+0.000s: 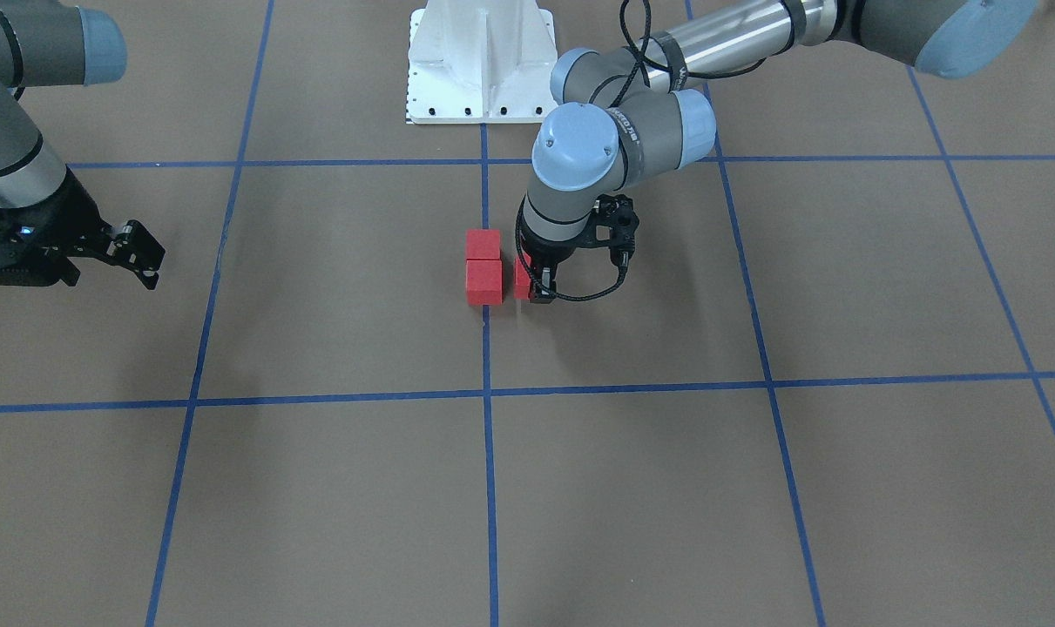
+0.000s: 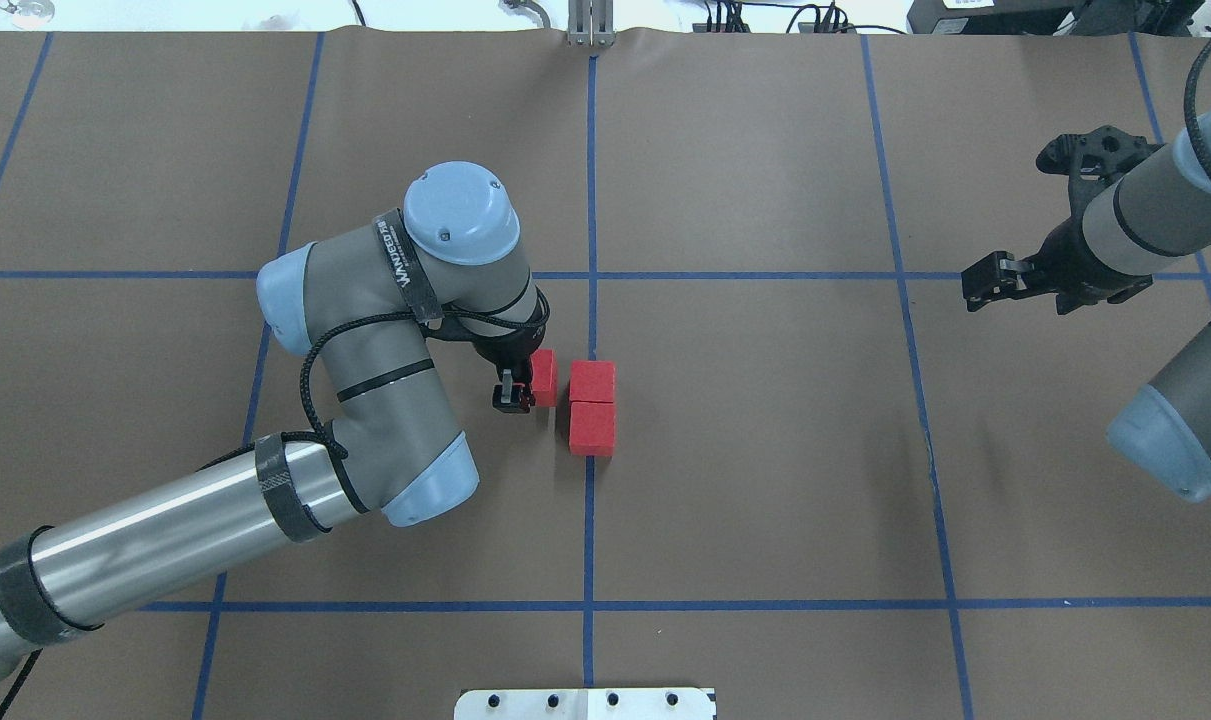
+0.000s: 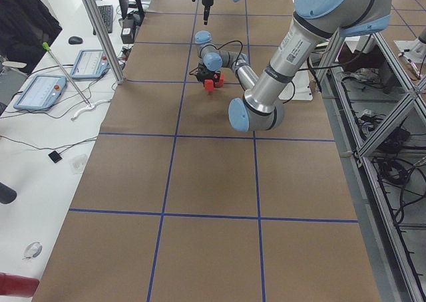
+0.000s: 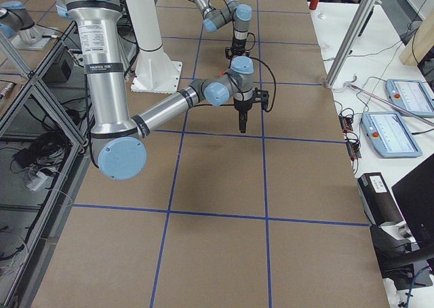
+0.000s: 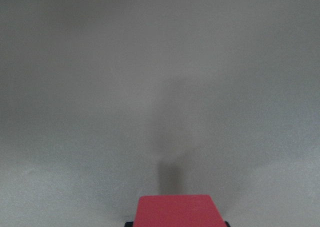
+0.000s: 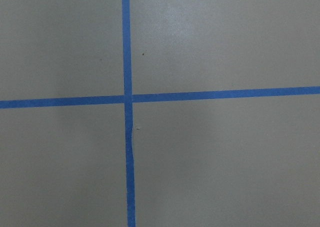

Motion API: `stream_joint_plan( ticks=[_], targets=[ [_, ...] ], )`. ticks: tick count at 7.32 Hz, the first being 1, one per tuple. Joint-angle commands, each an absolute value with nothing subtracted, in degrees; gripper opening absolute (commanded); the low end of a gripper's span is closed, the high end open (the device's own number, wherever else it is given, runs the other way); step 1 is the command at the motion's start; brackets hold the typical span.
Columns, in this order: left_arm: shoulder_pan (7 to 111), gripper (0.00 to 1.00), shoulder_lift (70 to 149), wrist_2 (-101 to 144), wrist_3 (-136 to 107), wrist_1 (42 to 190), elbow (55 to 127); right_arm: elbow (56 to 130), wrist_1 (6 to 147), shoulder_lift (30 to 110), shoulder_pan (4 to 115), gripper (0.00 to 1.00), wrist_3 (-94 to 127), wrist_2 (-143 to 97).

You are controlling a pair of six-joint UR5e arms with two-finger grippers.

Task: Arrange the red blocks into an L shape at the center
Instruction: 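Set the cube beside the farther cube, on the left arm's side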

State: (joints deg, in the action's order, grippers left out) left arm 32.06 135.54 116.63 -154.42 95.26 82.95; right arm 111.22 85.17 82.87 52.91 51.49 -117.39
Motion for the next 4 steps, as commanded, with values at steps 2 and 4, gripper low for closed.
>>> stream_joint_plan(
  ticks=[2, 4],
  targets=[
    [31.3, 0.0, 137.5, 115.8, -155.7, 95.3, 80.3, 111.2, 85.2, 82.9, 52.9, 1.0, 51.6, -117.4],
    [31.3, 0.0, 137.5, 115.8, -156.0, 95.2, 80.3, 111.2, 85.2, 82.9, 52.9, 1.0, 51.6, -117.4]
  ],
)
